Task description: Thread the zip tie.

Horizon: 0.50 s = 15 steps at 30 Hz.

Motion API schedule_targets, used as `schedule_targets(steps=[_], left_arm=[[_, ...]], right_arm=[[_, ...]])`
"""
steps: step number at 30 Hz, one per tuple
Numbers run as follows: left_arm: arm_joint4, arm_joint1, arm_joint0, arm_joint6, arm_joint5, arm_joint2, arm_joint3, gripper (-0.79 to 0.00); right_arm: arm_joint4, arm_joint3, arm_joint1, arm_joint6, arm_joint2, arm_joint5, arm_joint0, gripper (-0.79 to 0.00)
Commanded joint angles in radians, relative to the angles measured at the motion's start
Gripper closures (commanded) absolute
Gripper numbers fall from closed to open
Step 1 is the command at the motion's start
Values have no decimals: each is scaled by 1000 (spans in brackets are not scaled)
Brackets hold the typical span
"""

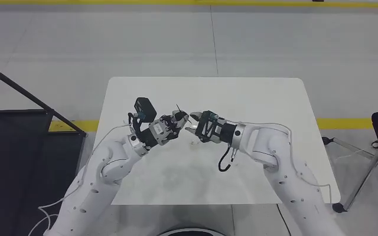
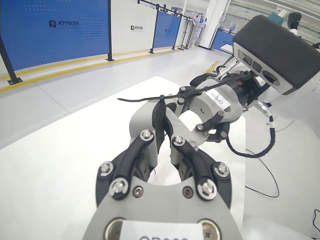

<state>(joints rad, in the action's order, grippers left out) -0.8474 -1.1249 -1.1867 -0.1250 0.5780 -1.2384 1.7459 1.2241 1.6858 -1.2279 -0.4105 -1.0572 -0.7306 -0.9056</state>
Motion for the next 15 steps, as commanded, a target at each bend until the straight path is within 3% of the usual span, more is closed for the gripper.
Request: schedule_targets(steps=[1, 12, 14, 15], left_arm=[[0, 0, 0, -2, -3, 0, 0, 0], [-2, -3, 3, -3, -5, -1, -3, 0], [-1, -3, 4, -3, -4, -1, -4, 0], [-1, -3, 4, -3, -3, -1, -4, 0]], right_arm=[[-3, -2, 0, -1, 0, 4, 1, -234], [-26, -7, 3, -14, 3, 6, 7, -206], [-31, -10, 3, -16, 2, 9, 8, -151], [-33, -11, 3, -17, 2, 12, 9, -83]])
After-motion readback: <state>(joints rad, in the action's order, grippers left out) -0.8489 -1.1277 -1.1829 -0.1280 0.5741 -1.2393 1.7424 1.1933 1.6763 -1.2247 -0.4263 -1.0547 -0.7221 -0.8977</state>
